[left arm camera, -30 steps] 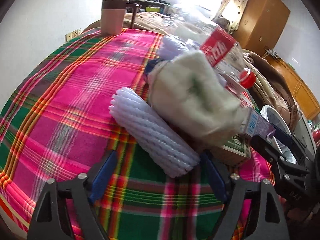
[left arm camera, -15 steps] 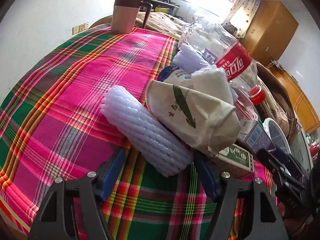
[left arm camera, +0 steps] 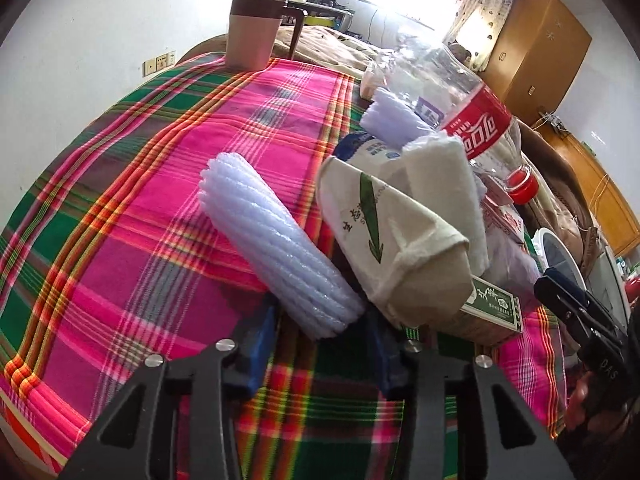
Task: Collect trash
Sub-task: 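Grasp the white foam mesh sleeve with the left tool while the right tool grasps the purple juice carton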
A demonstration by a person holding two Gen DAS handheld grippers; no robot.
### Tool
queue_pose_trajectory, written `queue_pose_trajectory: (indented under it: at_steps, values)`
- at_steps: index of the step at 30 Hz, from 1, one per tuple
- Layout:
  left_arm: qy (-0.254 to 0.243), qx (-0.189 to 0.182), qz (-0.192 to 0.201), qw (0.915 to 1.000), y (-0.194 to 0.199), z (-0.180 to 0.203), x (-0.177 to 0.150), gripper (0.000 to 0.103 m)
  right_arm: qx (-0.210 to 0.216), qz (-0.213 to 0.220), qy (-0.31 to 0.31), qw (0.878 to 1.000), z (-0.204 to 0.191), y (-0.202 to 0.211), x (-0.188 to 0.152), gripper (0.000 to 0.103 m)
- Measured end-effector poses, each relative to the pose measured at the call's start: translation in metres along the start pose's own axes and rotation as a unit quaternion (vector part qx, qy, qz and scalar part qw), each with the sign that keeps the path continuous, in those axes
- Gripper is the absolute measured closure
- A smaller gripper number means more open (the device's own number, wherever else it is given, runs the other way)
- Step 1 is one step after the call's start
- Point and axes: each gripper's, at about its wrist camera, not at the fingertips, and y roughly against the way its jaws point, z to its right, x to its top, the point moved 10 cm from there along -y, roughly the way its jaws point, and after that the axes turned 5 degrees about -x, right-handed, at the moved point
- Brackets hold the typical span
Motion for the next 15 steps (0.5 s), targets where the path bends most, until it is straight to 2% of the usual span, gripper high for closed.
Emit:
queue_pose_trajectory:
  at_steps: [1, 3, 7, 12, 15]
  values:
    - [0.0, 0.0, 0.0, 1.0, 0.001, -0.001, -0.001, 0.06, 0.005, 0.0, 0.002, 1.0, 0.0, -0.001, 0.001, 0.029]
    - [-0.001, -0.001, 0.001, 1.0, 0.002, -0.003, -0.002, 0.06, 0.02, -0.01, 0.01, 1.0, -0.004, -0.005, 0.001, 0.029]
    - [0.002, -0.004, 0.0, 1.0, 0.004, -0.005, -0.002, 0.06, 0.016, -0.021, 0.033, 0.999, -0.006, -0.015, 0.004, 0.029]
    - [0.009, -0.013, -0.004, 0.9999, 0.003, -0.007, 0.0, 0.06, 0.048, -0.037, 0.05, 0.997, -0.012, -0.025, 0.008, 0.029]
    - [0.017, -0.02, -0.008, 0.9996, 0.002, -0.008, 0.001, 0.058, 0.068, -0.054, 0.072, 0.994, -0.018, -0.032, 0.008, 0.026]
